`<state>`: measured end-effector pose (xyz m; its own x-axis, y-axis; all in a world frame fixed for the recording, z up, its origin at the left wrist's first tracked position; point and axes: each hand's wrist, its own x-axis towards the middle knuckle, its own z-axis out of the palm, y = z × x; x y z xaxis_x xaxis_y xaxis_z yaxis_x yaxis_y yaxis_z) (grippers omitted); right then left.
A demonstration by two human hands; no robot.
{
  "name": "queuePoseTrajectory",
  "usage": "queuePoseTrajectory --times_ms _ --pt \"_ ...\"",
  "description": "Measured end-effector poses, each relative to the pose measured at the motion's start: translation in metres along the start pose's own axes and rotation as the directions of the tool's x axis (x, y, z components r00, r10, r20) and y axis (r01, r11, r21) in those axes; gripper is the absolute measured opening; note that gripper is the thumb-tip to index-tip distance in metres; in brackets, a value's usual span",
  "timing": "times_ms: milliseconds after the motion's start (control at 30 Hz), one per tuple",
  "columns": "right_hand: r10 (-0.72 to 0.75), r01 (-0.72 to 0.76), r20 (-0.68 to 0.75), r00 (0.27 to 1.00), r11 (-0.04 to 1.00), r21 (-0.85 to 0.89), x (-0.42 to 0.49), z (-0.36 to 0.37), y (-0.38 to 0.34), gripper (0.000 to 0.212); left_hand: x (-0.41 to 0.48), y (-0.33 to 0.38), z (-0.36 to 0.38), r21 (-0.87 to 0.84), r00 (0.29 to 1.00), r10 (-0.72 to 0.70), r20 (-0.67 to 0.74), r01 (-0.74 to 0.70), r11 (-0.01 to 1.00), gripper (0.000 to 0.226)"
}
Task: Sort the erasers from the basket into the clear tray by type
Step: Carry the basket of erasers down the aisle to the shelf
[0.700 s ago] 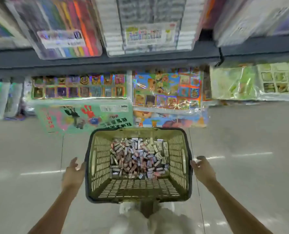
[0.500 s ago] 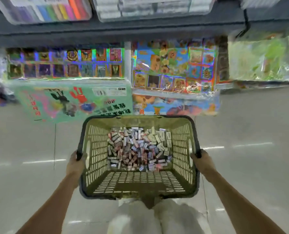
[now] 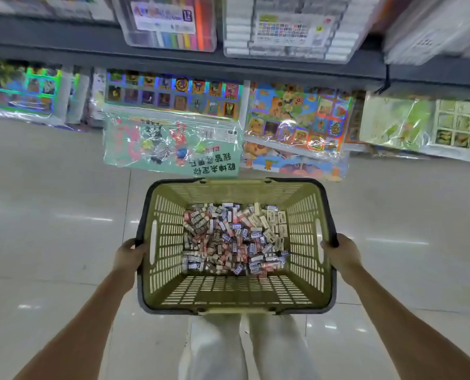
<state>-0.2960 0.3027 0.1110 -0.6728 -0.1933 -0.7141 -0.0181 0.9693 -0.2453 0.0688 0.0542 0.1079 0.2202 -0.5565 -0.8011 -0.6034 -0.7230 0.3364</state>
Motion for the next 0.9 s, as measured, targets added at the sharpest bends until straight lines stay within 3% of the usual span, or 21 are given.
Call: queuePoseTrajectory --times_ms 233,400,567,700,800,900 --pt "-0.215 0.220 0.066 0.974 0.972 -0.081 -0.141 -0.096 -0.065 0.012 -0.163 -0.025 -0.131 -0.136 0.995 -0.004 -0.096 -0.009 0.991 0.019" --pt "-0.428 0.439 0.119 0.896 0.895 -0.085 -0.218 -0.131 -0.131 0.011 -0.265 -0.059 -0.207 -0.259 0.967 0.043 -0.253 -0.110 0.960 0.007" --pt "-0.656 0.673 0.181 0.733 0.738 -0.052 -0.282 -0.122 -0.231 0.012 -0.322 -0.096 -0.277 -0.385 0.914 -0.010 -0.405 -0.161 0.909 0.010" --pt "-0.780 0.839 0.342 0.524 0.542 -0.050 -0.345 -0.089 -0.322 0.007 -0.337 -0.125 -0.329 -0.476 0.875 -0.092 -0.475 -0.168 0.863 0.021" --pt "-0.809 0.907 0.454 0.373 0.420 0.004 -0.395 -0.043 -0.389 0.010 -0.330 -0.145 -0.371 -0.530 0.826 -0.161 -0.539 -0.185 0.827 0.020" --pt "-0.802 0.939 0.508 0.314 0.343 -0.038 -0.440 0.021 -0.452 0.012 -0.311 -0.160 -0.423 -0.576 0.780 -0.211 -0.590 -0.223 0.787 0.017"
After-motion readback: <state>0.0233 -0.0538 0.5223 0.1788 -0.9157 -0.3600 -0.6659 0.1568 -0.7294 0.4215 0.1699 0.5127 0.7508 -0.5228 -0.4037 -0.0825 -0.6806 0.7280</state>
